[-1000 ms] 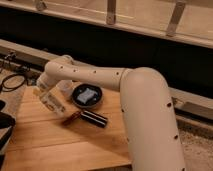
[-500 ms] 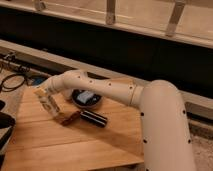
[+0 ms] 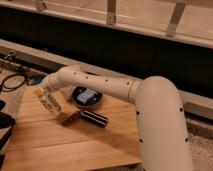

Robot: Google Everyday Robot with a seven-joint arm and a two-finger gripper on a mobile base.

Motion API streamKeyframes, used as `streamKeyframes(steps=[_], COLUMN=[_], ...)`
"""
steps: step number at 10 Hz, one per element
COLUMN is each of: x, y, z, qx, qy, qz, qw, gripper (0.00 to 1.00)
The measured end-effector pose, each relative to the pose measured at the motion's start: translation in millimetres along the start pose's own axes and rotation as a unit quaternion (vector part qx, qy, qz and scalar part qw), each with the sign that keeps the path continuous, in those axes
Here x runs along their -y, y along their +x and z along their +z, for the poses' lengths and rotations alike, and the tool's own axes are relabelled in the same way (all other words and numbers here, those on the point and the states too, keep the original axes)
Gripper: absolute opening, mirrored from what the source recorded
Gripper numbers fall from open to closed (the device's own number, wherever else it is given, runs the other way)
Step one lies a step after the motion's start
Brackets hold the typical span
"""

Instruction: Stand the bottle upright

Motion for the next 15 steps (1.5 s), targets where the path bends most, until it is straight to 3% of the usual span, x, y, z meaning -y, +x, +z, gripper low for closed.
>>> streamKeyframes(steps=[1, 2, 4, 5, 9, 11, 13, 15], x=[-1, -2, 0, 7, 19, 20, 17, 17], y=[0, -2, -3, -5, -7, -7, -7, -8], z=[1, 1, 5, 12, 36, 39, 36, 35], qx=[0.017, 0.017, 0.023, 0.037, 0.069, 0.080, 0.085, 0.083], qy=[-0.003, -0.005, -0.008, -0.009, -0.032, -0.038, -0.042, -0.043], qz=[-0.002, -0.003, -0.012, -0.019, -0.028, -0.034, -0.036, -0.037], qw=[0.9999, 0.9998, 0.9996, 0.9991, 0.9967, 0.9955, 0.9948, 0.9950], gripper=[0.31, 0.42, 0.52, 0.50, 0.11, 0.00, 0.05, 0.26])
